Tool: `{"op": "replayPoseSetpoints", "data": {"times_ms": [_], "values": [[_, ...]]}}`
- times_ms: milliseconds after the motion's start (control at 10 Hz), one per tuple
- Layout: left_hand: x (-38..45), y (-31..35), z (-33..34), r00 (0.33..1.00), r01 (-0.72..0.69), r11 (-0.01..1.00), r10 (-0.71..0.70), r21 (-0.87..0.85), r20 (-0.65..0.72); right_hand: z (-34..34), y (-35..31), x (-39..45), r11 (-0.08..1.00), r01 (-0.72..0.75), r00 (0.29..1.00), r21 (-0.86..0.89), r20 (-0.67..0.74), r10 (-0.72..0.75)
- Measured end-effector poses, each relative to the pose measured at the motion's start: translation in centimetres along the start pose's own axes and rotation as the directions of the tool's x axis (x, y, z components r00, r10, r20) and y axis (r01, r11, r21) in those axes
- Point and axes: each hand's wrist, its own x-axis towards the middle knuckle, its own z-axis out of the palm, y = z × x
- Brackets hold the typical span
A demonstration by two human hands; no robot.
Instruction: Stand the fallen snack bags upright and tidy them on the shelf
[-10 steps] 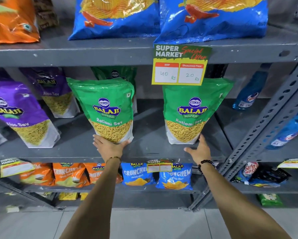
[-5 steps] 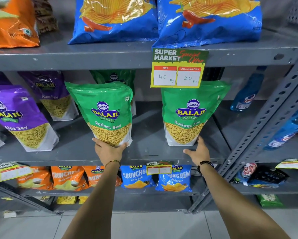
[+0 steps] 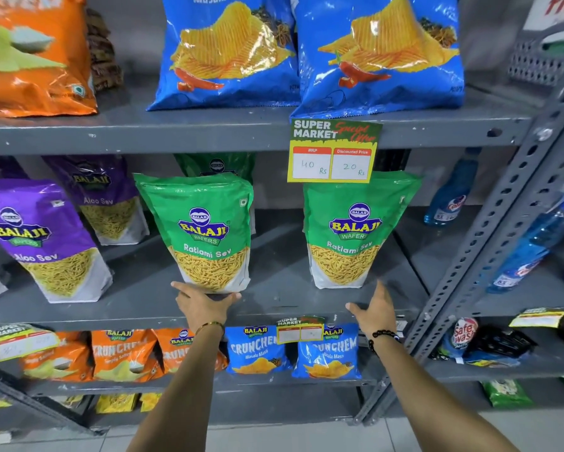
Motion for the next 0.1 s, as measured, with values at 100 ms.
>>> {"op": "replayPoseSetpoints", "data": {"times_ms": [100], "values": [[-1.63,-1.10,-2.00,0.997,-0.067,0.997,0.066,0.032,0.038,0.24,-0.41,-2.77,0.998,0.038,0.997,-0.059,-0.062,-0.041]]}}
